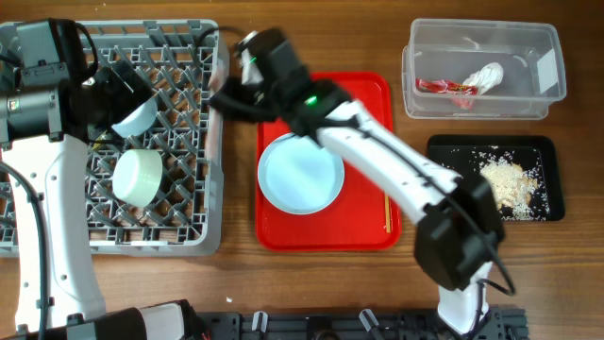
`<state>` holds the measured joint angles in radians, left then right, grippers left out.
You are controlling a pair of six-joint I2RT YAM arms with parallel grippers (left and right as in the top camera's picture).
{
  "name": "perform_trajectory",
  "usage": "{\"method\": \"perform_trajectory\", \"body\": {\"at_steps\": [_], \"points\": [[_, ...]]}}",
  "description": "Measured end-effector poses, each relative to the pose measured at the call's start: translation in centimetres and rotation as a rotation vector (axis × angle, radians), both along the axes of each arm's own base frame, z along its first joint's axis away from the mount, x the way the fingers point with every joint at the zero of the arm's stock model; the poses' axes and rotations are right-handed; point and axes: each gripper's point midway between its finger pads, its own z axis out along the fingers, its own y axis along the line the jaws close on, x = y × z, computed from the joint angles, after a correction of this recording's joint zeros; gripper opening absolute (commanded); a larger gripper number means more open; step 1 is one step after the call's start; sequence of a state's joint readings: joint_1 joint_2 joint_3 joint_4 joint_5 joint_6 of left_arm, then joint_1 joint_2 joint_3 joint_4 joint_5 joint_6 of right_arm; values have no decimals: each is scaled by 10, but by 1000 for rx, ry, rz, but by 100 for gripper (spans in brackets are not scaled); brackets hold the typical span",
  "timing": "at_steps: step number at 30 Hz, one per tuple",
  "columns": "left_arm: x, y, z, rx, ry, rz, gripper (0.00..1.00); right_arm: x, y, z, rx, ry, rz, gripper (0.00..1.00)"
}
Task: Sort waste into correct bins and load items into the dishwasher rack
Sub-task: 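Carry the white fork with the right gripper and place it in the rack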
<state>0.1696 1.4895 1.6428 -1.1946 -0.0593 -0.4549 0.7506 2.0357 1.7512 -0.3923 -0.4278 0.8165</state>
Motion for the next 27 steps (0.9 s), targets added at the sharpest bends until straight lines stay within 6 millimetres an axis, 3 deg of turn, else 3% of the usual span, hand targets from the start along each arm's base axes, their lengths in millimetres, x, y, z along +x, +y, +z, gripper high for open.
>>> {"method": "perform_trajectory", "body": {"at_steps": [3,7,9,17,19,22,24,27], "points": [[0,0,0,0,0,0,100,-23,26,-29,-30,41,39,9],[0,0,0,0,0,0,100,-44,47,-49,-48,61,80,20],[0,0,0,0,0,0,100,-54,53,-52,-52,69,97,30],[0,0,0,0,0,0,100,-52,53,-53,-59,64,83,38],[0,0,0,0,0,0,100,-47,45,-58,-84,73,68,52],[0,0,0,0,0,0,100,-32,16,-61,-149,82,30,72],[0,0,0,0,0,0,100,-14,-13,-45,-167,64,-7,76],[0,0,0,0,0,0,100,9,-74,-9,-211,28,-85,85]]}}
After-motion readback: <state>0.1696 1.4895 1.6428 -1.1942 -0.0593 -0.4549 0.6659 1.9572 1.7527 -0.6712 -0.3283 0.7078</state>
